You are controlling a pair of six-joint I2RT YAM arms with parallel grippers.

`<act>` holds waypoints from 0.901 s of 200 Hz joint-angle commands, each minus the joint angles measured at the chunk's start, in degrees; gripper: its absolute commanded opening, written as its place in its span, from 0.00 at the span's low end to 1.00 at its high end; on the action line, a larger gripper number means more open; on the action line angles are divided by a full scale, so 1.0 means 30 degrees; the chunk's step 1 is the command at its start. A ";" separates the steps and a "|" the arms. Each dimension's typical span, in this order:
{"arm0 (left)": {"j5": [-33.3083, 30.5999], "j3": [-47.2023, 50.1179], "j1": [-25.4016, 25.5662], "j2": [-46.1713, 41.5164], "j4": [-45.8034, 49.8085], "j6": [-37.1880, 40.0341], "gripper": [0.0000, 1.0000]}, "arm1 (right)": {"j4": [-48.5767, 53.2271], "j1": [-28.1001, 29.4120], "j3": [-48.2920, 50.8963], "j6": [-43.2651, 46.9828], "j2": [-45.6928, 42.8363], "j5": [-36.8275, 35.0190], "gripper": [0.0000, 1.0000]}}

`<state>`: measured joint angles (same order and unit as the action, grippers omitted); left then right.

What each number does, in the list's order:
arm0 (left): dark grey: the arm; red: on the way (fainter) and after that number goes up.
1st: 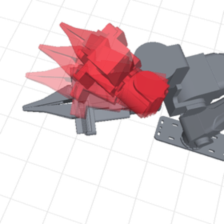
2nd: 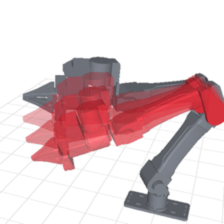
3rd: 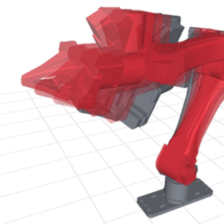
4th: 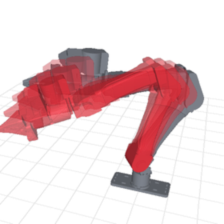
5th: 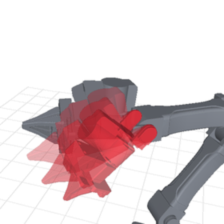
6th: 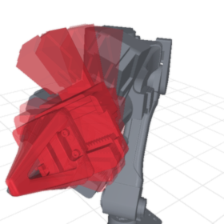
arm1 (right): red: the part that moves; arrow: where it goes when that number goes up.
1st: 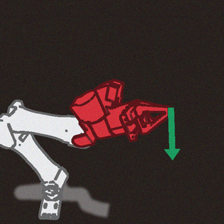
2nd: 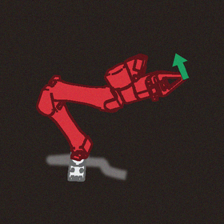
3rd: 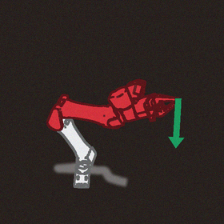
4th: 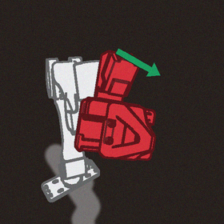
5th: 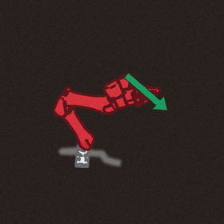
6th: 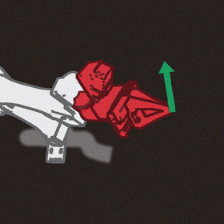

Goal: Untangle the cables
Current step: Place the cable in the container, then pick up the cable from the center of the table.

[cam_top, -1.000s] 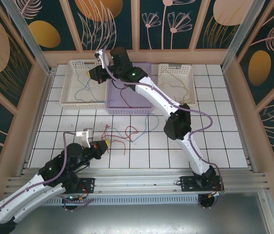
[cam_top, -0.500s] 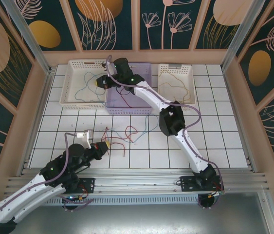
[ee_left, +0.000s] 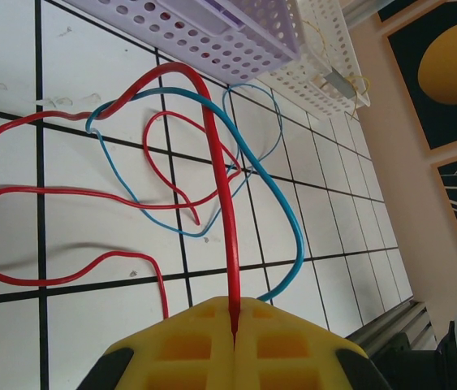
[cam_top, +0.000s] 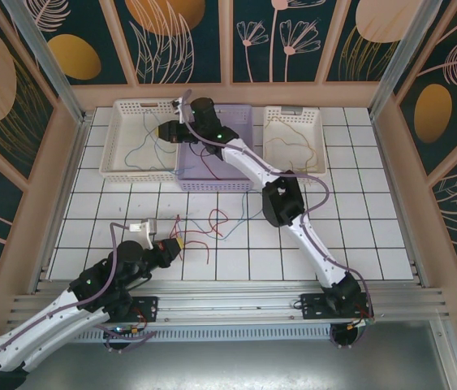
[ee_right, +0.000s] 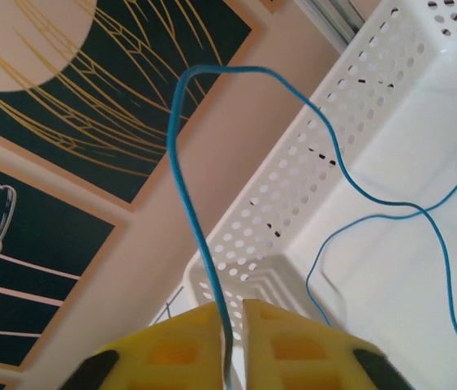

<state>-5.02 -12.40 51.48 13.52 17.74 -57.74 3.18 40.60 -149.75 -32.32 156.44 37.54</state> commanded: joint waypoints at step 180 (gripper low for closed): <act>0.0618 -0.0277 -0.0067 0.2562 -0.5170 0.0083 0.00 | 0.3101 0.0822 1.3707 0.6341 -1.5996 -0.5516 0.61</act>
<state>-4.01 -12.32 51.48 19.11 8.88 -58.78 16.45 42.11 -122.76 -16.27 120.18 25.17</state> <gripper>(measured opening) 0.061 0.605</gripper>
